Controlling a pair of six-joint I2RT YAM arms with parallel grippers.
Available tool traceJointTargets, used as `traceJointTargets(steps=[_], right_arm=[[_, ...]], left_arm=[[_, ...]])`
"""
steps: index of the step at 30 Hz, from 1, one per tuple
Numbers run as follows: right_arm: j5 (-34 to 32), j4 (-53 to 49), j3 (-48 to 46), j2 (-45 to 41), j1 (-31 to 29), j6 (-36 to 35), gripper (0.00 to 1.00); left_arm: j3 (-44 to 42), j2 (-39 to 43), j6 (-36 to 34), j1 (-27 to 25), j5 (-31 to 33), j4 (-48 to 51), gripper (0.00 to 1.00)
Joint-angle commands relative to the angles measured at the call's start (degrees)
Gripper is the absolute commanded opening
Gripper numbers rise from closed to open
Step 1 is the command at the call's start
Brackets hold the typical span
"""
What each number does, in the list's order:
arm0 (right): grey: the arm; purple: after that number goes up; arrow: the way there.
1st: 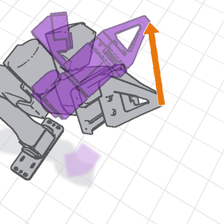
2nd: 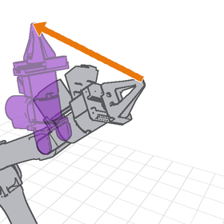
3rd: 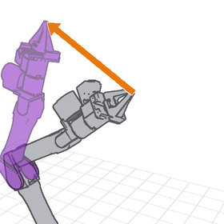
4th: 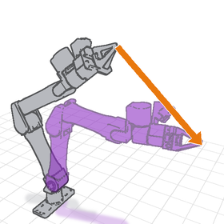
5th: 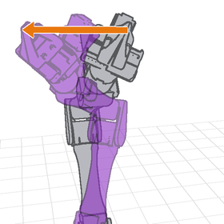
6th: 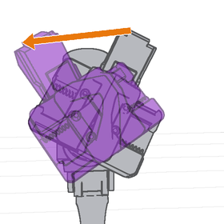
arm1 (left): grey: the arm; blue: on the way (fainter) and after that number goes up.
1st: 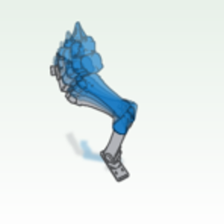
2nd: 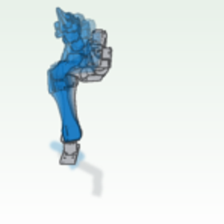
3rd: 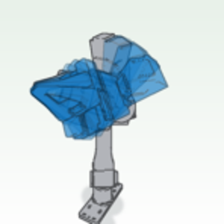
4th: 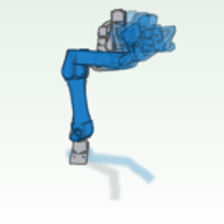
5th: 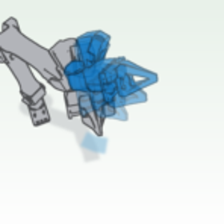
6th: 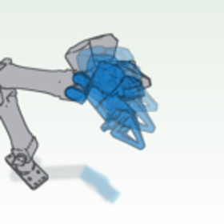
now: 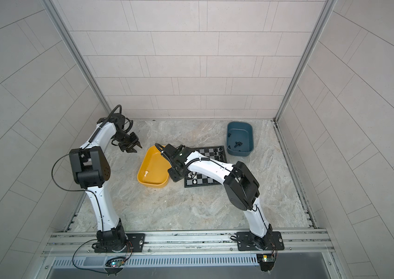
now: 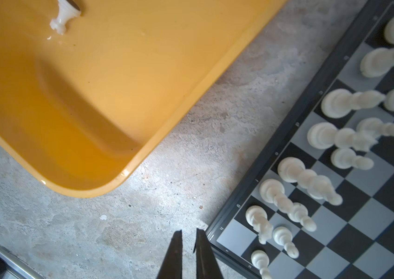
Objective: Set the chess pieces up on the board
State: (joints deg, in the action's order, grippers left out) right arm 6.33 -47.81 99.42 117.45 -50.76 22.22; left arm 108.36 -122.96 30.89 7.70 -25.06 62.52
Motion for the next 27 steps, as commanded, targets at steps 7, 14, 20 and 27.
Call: traceJointTargets(steps=[7, 14, 20, 27], right_arm=[[1.63, -0.92, 8.56, 8.8, -1.74, -0.47, 0.15], [4.67, 0.86, 15.47, 13.43, -4.33, 2.64, 0.23], [7.39, 2.83, 22.66, 17.86, -7.4, 7.33, 0.29], [7.31, 4.98, 19.01, 12.95, -8.48, 6.53, 0.49]], left_arm=[[7.76, -7.86, 0.39, -4.31, -4.83, 2.91, 0.42], [7.4, -7.84, -0.63, -5.47, -8.13, 4.02, 0.42], [6.62, -7.66, -2.92, -5.58, -8.98, 6.56, 0.42], [3.8, -0.75, -3.06, -5.59, -7.59, 6.11, 0.42]])
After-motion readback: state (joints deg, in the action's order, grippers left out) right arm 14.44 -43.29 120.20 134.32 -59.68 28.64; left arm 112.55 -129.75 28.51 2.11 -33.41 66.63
